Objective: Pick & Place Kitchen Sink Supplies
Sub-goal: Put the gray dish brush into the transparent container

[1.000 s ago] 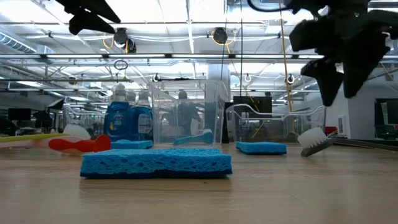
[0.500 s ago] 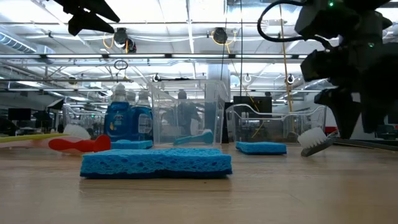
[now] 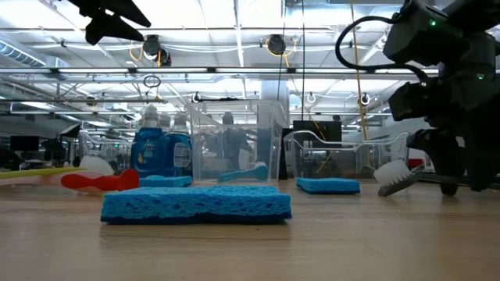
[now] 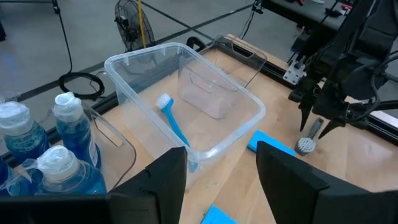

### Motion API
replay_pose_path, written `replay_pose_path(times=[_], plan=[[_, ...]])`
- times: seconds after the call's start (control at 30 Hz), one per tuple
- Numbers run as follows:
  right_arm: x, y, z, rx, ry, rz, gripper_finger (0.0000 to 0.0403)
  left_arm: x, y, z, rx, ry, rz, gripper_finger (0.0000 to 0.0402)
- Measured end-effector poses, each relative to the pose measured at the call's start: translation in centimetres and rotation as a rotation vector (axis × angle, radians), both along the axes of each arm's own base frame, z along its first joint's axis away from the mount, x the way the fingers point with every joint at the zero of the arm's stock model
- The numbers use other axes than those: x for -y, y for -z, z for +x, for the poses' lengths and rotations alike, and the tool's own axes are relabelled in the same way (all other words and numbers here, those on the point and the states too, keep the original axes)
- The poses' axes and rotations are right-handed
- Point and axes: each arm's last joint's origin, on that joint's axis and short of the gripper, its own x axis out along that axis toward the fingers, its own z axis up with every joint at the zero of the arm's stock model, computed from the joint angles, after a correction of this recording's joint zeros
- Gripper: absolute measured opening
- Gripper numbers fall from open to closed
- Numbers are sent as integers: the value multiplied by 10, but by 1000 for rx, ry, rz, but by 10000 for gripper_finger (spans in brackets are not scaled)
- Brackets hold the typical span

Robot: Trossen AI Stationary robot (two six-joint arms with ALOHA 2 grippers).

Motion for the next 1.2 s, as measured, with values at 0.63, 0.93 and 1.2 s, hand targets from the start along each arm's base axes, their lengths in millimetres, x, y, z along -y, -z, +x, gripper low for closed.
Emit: replay_pose_path(times=[0.63, 0.93, 1.2], plan=[[3, 4, -1, 9, 30, -51, 48, 0, 0, 0, 7, -4, -5, 195], [4, -2, -5, 5, 74, 17, 43, 0, 0, 0, 7, -3, -6, 196], [2, -27, -14, 96, 120, 194, 44, 0, 0, 0, 14, -9, -21, 195]])
